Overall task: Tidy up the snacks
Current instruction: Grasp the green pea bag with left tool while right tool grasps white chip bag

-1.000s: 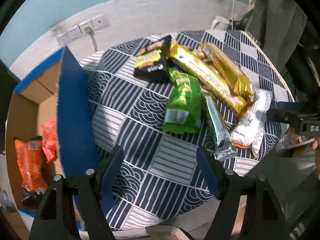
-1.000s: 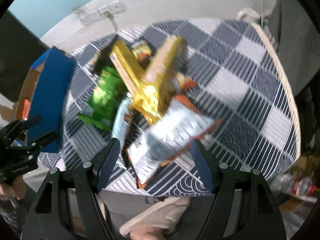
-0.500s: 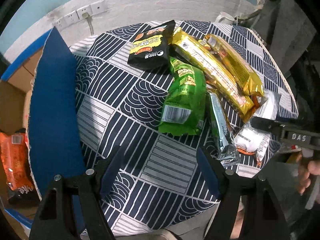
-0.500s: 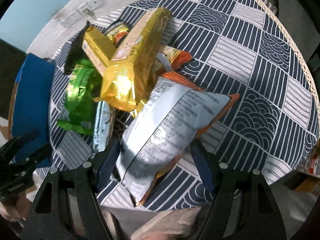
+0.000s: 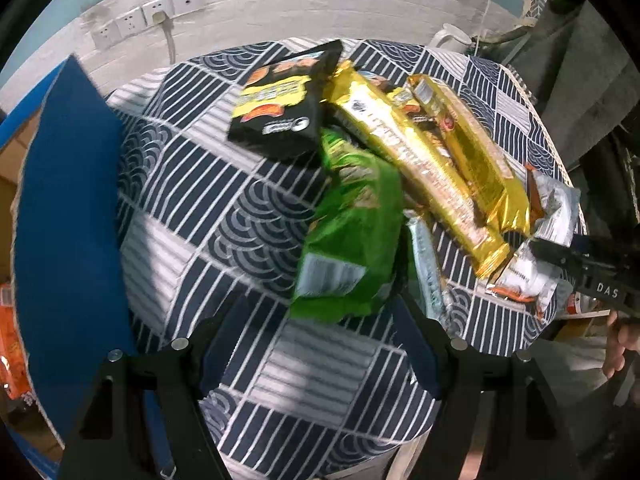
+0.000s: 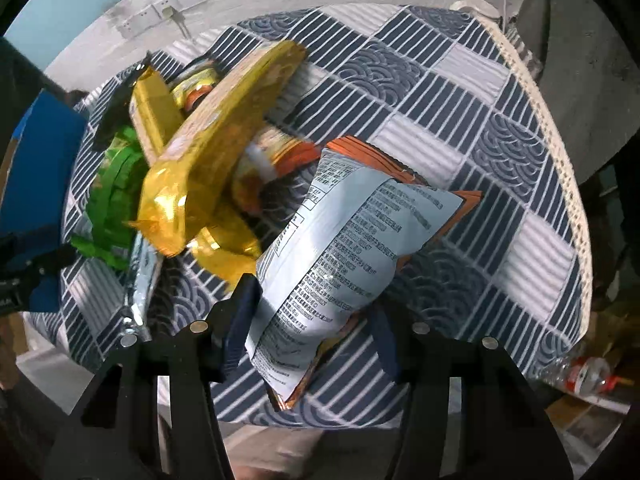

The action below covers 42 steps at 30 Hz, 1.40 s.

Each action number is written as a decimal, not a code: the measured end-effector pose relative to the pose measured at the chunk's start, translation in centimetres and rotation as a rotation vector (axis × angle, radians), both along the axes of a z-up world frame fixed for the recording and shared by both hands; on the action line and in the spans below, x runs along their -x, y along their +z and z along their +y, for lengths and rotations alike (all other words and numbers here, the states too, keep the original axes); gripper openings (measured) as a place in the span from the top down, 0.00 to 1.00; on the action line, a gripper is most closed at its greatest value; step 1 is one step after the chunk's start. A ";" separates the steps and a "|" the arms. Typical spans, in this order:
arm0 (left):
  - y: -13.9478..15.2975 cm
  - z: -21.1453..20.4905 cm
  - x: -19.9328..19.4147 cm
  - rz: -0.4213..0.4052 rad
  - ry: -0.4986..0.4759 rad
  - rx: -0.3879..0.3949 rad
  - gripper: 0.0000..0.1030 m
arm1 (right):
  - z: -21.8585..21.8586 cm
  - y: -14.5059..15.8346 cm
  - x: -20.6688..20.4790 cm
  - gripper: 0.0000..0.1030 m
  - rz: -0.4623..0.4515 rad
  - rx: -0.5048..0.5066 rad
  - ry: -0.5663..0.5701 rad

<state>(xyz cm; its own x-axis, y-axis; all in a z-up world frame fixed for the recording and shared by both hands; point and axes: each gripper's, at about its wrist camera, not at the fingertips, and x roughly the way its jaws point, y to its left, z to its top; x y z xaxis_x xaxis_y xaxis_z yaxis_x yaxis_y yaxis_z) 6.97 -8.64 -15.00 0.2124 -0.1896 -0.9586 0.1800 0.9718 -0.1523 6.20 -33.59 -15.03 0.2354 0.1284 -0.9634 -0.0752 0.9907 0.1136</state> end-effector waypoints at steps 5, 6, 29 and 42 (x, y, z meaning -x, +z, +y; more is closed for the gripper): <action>-0.5 -1.7 -0.9 0.005 -0.019 0.001 0.26 | -1.4 0.0 -1.3 0.48 -0.016 0.048 0.046; -0.7 -1.9 -1.1 0.009 -0.020 -0.002 0.26 | -1.4 -0.1 -1.5 0.48 -0.019 0.055 0.053; -4.9 -4.5 -5.7 0.085 0.044 0.012 0.28 | -2.3 -3.9 -4.7 0.32 0.007 -0.033 -0.073; -3.7 -3.1 -4.0 0.048 -0.003 -0.011 0.59 | -1.6 -2.2 -4.6 0.54 -0.008 -0.006 -0.016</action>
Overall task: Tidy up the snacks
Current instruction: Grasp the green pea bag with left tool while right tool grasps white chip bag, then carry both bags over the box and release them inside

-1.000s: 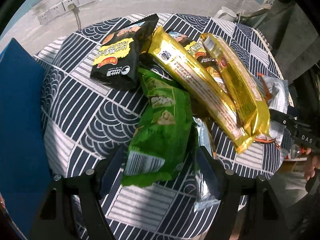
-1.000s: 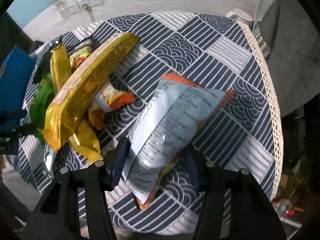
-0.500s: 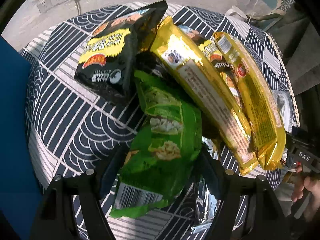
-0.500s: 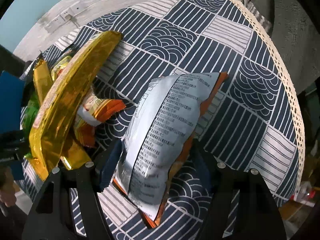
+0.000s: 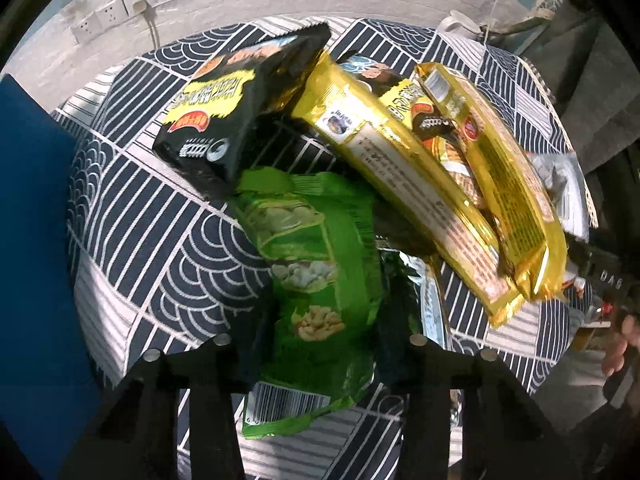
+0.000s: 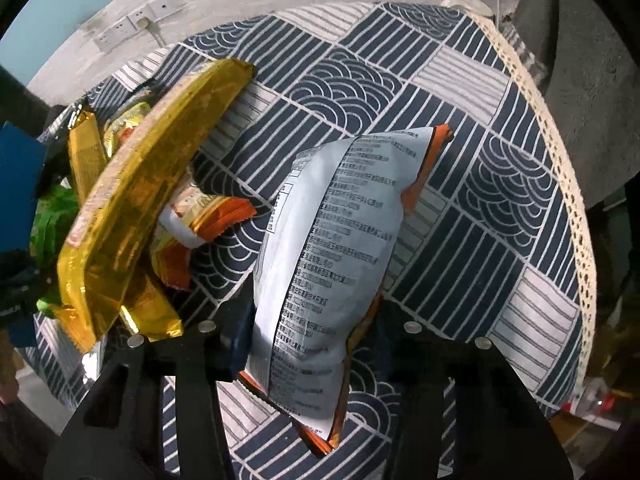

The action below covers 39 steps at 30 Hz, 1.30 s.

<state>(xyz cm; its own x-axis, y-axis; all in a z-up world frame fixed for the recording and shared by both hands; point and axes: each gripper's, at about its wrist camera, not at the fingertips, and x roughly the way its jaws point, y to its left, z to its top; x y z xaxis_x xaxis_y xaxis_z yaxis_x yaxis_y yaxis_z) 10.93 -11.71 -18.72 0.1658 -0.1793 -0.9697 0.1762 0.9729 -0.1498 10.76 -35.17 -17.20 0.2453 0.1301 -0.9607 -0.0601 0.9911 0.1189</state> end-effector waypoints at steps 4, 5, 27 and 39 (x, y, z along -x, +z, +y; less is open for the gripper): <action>1.0 0.3 1.1 -0.015 -0.002 0.006 0.60 | 0.2 1.6 0.2 0.55 -0.031 -0.002 0.026; 1.3 0.5 1.3 -0.019 -0.002 0.010 0.61 | 0.3 2.2 0.3 0.55 -0.042 -0.001 0.030; 9.2 3.8 6.2 -0.196 -0.018 -0.002 0.63 | 3.4 9.6 3.6 0.55 -0.179 -0.008 0.141; 12.2 6.3 7.4 -0.247 0.015 -0.009 0.63 | 7.5 12.5 4.2 0.55 -0.234 0.005 0.228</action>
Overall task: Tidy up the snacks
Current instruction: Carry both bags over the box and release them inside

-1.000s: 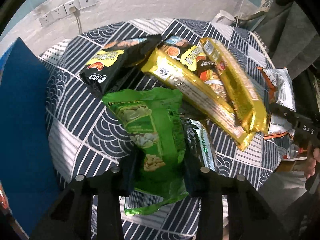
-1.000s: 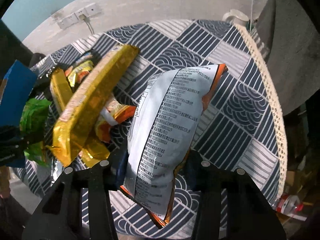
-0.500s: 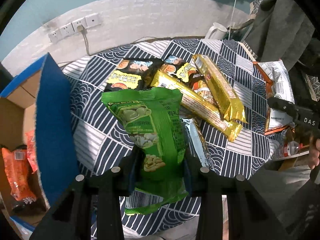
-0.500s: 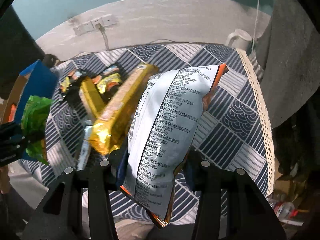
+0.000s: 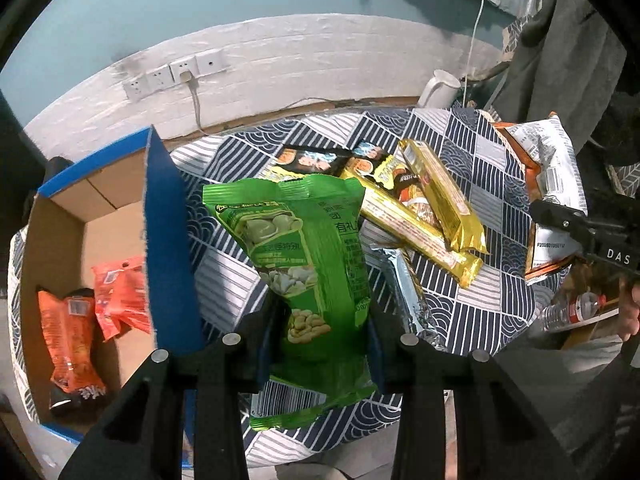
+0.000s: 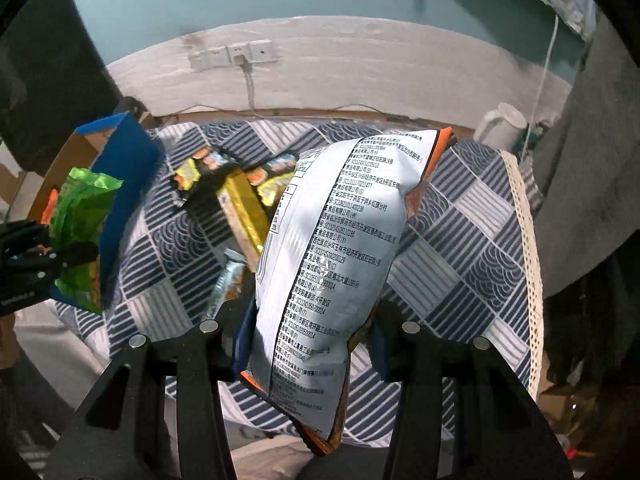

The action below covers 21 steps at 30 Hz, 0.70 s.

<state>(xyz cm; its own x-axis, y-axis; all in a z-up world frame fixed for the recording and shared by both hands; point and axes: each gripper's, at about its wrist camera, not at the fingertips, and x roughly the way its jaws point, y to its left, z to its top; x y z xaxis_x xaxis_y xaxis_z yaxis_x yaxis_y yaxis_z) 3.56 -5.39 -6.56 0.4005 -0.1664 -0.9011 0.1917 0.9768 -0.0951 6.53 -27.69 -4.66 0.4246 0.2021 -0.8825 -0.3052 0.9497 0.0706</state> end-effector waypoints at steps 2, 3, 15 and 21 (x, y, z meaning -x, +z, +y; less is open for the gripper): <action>0.4 0.6 0.1 -0.008 0.006 -0.003 0.63 | 0.8 0.4 0.0 0.55 -0.008 -0.002 0.015; 0.5 0.9 0.2 -0.011 0.011 -0.004 0.63 | 1.2 0.6 -0.1 0.55 -0.011 -0.002 0.022; 2.5 5.3 1.3 -0.052 0.060 -0.003 0.63 | 7.8 3.0 -0.2 0.55 -0.042 -0.012 0.140; 3.1 8.1 1.4 -0.070 0.102 -0.011 0.63 | 11.3 3.6 -0.4 0.55 -0.045 -0.012 0.196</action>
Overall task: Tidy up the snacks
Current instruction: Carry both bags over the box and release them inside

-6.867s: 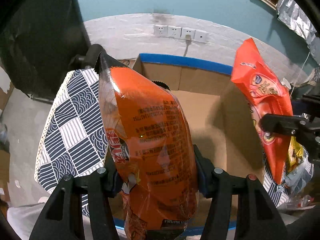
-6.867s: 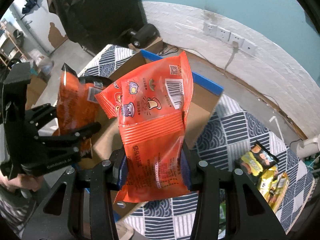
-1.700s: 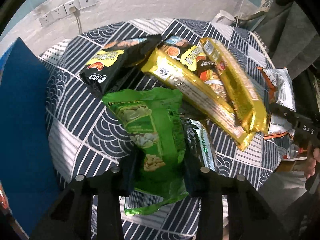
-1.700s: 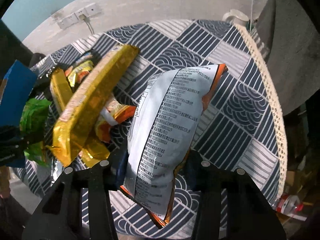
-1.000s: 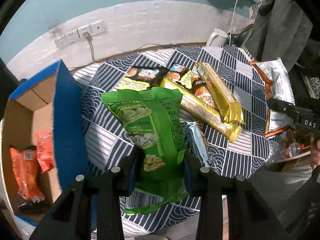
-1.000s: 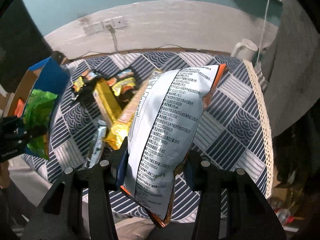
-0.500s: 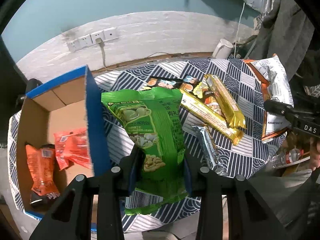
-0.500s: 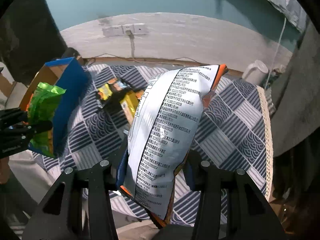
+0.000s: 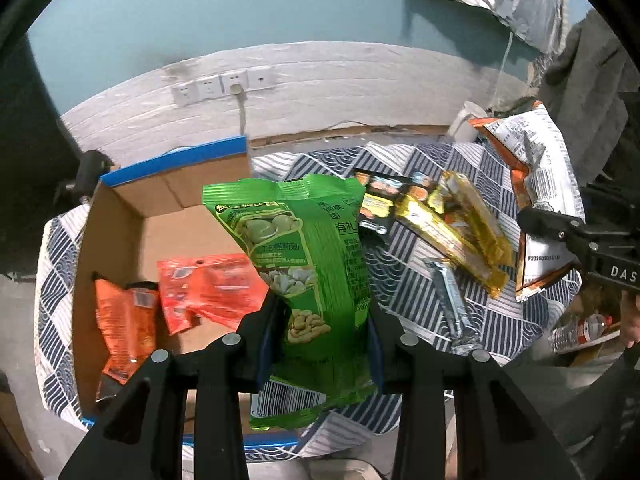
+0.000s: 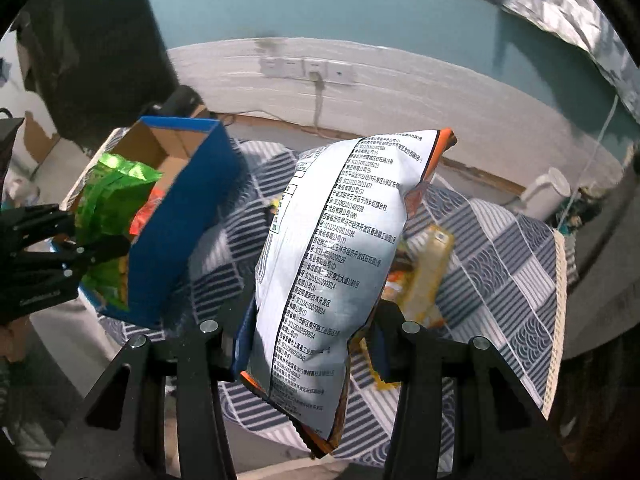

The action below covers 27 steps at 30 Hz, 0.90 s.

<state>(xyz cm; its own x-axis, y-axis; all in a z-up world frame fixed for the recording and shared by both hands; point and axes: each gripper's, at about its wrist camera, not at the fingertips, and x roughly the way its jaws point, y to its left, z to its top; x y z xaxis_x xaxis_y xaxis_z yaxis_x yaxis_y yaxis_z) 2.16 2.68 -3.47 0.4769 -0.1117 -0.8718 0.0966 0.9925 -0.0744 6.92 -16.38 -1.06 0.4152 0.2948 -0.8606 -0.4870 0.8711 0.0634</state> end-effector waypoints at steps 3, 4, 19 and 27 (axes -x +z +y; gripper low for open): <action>0.1 1.2 0.1 -0.005 0.016 -0.003 0.63 | 1.8 0.2 -0.2 0.55 0.004 -0.009 0.027; 0.2 1.7 0.2 -0.009 0.023 -0.004 0.63 | 2.5 0.3 -0.2 0.55 0.003 -0.011 0.038; -1.0 8.7 1.2 -0.008 0.138 -0.016 0.63 | 12.2 0.2 -0.8 0.55 0.024 -0.012 0.169; -2.3 12.3 1.2 0.014 0.199 -0.006 0.63 | 17.2 -0.7 -1.0 0.55 0.043 -0.006 0.236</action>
<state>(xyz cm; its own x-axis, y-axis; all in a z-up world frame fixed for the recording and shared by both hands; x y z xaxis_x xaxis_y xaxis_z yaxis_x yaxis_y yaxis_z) 0.96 15.02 -5.76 0.4770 -0.0113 -0.8788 -0.1030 0.9923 -0.0687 7.93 0.79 -1.76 0.2969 0.3847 -0.8740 -0.6736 0.7331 0.0939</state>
